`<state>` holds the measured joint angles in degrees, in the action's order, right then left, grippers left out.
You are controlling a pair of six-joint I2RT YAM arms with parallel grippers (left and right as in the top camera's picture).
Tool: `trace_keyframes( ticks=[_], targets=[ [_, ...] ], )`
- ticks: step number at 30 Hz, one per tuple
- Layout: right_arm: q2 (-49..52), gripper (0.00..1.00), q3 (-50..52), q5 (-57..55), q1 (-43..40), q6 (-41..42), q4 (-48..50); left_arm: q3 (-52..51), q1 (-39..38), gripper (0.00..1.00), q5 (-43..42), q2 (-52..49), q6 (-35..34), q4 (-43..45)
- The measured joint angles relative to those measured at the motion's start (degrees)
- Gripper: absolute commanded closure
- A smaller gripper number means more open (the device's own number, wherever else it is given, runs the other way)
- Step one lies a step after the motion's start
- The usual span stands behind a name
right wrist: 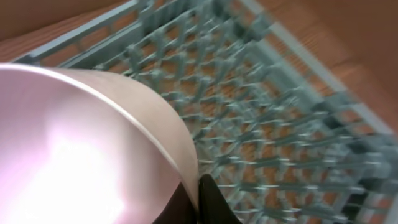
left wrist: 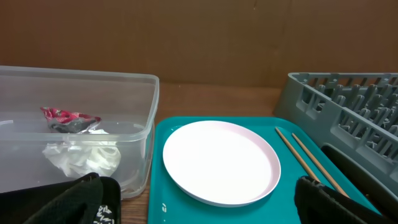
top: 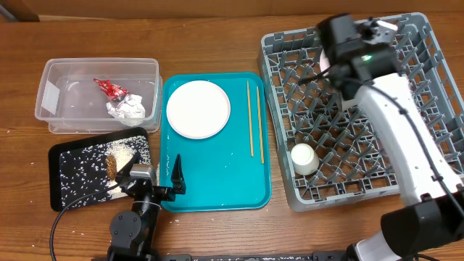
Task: Sort waste into correct bins and load items into the dishwasher
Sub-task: 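Lift the pink bowl over into the grey rack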
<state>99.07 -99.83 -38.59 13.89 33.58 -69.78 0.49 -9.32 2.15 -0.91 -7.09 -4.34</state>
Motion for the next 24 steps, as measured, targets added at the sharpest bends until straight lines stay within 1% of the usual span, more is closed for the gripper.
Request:
trace_keyframes(
  ticks=[5, 9, 11, 14, 19, 24],
  targets=[
    [0.9, 0.96, 0.0, 14.7, -5.7, -5.4, 2.9, 0.0, 0.0, 0.0, 0.0, 0.0, 0.0, 0.0],
    [1.1, 0.96, 0.0, 25.6, -6.9, -9.9, 2.3, 0.0, 0.0, 0.0, 0.0, 0.0, 0.0, 0.0],
    [1.5, 0.96, 0.0, 28.0, -6.7, -11.1, 2.0, 0.0, 0.0, 0.0, 0.0, 0.0, 0.0, 0.0],
    [1.7, 0.96, 0.0, 28.2, -6.4, -11.1, 2.5, 0.0, 0.0, 0.0, 0.0, 0.0, 0.0, 0.0],
    [1.6, 0.96, 0.1, 28.6, -7.0, -11.2, 6.6, 0.0, 0.0, 0.0, 0.0, 0.0, 0.0, 0.0],
    [0.8, 0.96, 0.1, 37.6, -7.1, -14.3, 7.8, 0.0, 0.0, 0.0, 0.0, 0.0, 0.0, 0.0]
  ],
)
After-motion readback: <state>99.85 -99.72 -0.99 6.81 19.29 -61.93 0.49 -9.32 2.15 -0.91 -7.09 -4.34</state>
